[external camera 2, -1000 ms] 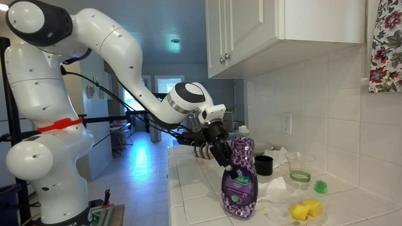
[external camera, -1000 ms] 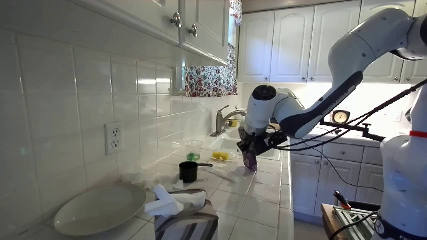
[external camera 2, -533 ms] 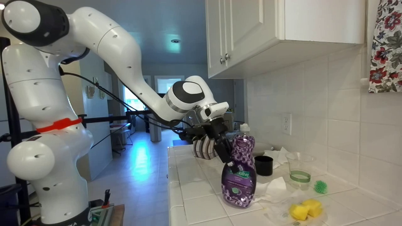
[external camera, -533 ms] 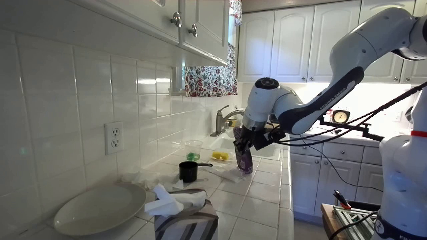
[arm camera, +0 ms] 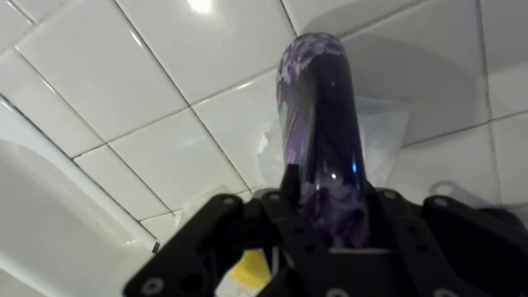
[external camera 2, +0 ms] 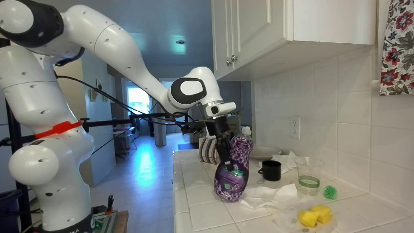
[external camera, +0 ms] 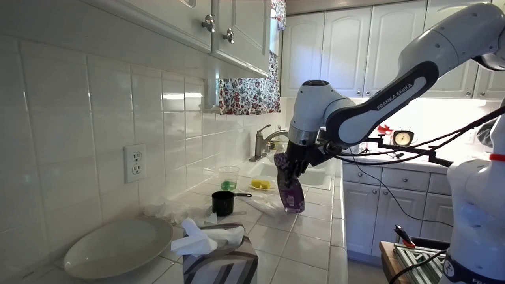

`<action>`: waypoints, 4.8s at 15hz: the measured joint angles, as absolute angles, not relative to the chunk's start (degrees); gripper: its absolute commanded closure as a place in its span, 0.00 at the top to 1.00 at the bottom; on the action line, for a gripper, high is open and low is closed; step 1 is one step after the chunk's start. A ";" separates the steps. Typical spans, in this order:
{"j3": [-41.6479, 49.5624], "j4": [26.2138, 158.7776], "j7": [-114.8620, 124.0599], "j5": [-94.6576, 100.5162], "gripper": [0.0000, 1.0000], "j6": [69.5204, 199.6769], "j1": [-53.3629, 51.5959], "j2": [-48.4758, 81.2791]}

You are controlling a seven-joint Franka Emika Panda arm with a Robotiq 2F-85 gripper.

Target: Pick up the bottle, then pour some of its contents into the cup

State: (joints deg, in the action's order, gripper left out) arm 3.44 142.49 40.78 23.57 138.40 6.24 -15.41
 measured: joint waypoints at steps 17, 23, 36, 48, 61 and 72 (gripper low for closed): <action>1.82 129.67 14.98 9.22 0.30 110.02 5.47 -14.95; 1.82 129.19 14.50 9.22 0.08 109.73 5.43 -14.27; 1.87 124.60 3.82 10.30 0.08 102.63 5.17 -12.31; 0.82 115.17 1.17 28.50 0.08 97.81 2.91 -2.49; 0.63 113.75 -0.43 42.19 0.30 101.64 2.42 0.63; 0.67 113.27 -0.64 43.99 0.08 99.80 2.42 3.63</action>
